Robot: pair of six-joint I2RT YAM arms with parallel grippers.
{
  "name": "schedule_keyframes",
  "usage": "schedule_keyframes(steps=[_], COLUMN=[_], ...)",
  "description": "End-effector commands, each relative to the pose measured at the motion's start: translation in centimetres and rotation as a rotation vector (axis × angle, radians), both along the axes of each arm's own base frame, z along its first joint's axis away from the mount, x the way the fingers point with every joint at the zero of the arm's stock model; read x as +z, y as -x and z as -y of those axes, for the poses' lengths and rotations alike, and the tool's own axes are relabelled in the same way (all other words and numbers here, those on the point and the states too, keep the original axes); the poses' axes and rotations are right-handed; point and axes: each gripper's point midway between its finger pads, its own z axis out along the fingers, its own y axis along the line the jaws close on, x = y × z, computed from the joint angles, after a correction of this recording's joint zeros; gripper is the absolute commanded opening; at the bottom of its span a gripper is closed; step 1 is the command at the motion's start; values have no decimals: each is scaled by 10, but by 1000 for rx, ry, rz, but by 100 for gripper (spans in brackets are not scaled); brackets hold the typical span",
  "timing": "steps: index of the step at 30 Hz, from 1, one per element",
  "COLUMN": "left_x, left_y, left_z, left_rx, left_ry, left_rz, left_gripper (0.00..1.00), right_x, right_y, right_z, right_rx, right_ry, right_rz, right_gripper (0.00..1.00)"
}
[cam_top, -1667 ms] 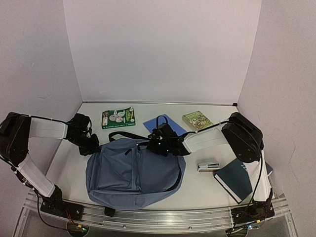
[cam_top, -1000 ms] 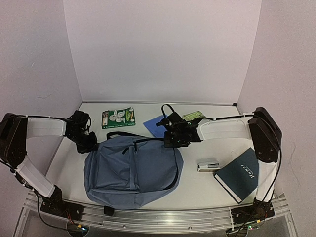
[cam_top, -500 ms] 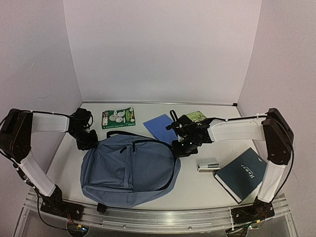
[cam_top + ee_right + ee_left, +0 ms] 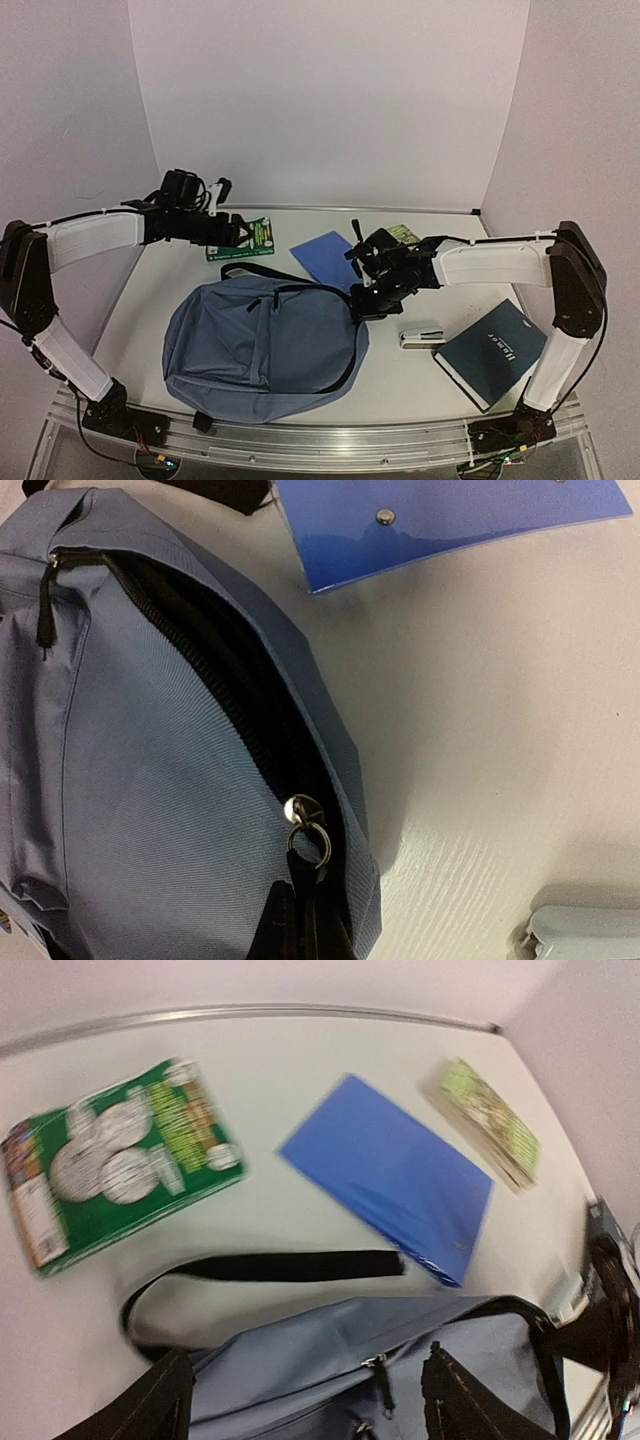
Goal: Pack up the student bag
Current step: Unzip the student bag at the center of the board.
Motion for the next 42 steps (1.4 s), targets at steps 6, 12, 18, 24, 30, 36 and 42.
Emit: schedule_keyframes(steps=[6,12,18,24,30,36,42], left_x=[-19,-44,-76,-91,-105,-104,-96], left_y=[36,40,48,61,58,47,20], left_z=[144,176,195,203,200,195,184], left_rx=[-632,-745,-803,-844,-792,-717,-553], left_ry=[62,81,29,32,-3,-37,-97], left_rz=[205,138,78,31,1,23,82], left_gripper=[74,75,75,70,29,0,0], right_x=[22,25,29,29,27,23,17], right_y=[-6,-6,-7,-9,-8,-1,16], right_z=[-6,-8,-10,-9,-9,-7,2], right_rx=[-26,-29,-27,-36,-38,-40,-51], right_ry=[-89,-100,-114,-112,-111,-120,-132], right_rz=[37,43,49,53,44,14,-42], right_gripper=[0,0,0,0,0,0,0])
